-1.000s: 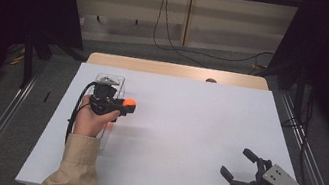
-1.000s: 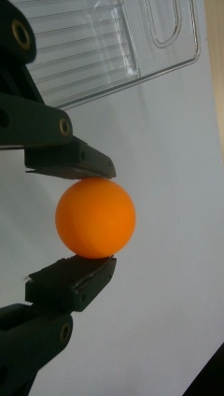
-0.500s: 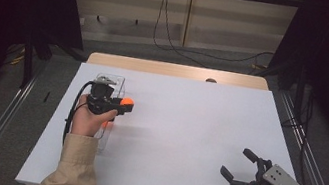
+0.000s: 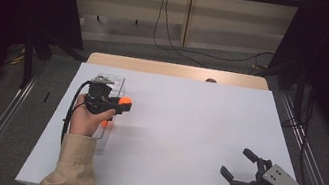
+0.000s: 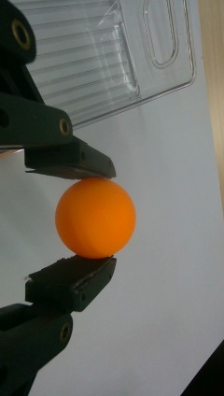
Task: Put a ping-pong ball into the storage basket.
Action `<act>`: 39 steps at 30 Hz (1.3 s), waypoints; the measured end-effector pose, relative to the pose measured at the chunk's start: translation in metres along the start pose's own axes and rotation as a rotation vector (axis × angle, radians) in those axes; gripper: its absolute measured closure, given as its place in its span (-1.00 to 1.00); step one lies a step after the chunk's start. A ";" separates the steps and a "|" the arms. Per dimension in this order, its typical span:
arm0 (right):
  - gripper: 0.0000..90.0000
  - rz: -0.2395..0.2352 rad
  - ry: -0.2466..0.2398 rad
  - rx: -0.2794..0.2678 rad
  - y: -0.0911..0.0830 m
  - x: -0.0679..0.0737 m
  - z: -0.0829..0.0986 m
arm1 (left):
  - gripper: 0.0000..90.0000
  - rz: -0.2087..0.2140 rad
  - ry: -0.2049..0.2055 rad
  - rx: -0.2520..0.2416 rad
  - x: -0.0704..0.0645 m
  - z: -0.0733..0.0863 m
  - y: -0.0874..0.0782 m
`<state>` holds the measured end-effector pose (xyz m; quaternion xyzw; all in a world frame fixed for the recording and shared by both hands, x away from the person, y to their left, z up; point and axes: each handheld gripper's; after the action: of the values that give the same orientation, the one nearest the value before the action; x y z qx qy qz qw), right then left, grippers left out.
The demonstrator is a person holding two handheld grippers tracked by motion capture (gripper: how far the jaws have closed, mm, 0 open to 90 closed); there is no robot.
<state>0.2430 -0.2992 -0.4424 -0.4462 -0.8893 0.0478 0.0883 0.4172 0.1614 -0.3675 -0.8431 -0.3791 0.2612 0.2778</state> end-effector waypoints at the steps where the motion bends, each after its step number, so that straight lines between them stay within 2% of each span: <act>1: -0.95 0.000 0.000 -0.001 0.000 0.000 0.000 | 0.13 -0.002 0.000 -0.002 0.000 0.000 0.000; 39: -0.95 -0.001 0.000 0.000 0.000 0.000 0.000 | 0.13 -0.024 -0.009 -0.026 0.011 0.002 -0.012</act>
<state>0.2429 -0.2990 -0.4424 -0.4457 -0.8895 0.0477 0.0882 0.4161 0.1779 -0.3637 -0.8408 -0.3939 0.2568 0.2683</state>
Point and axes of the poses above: each handheld gripper's, and its own axes: y roughly forward along the jaws, z roughly out of its underside, x roughly to its left, and after that the axes turned 1 degree about y, right-handed
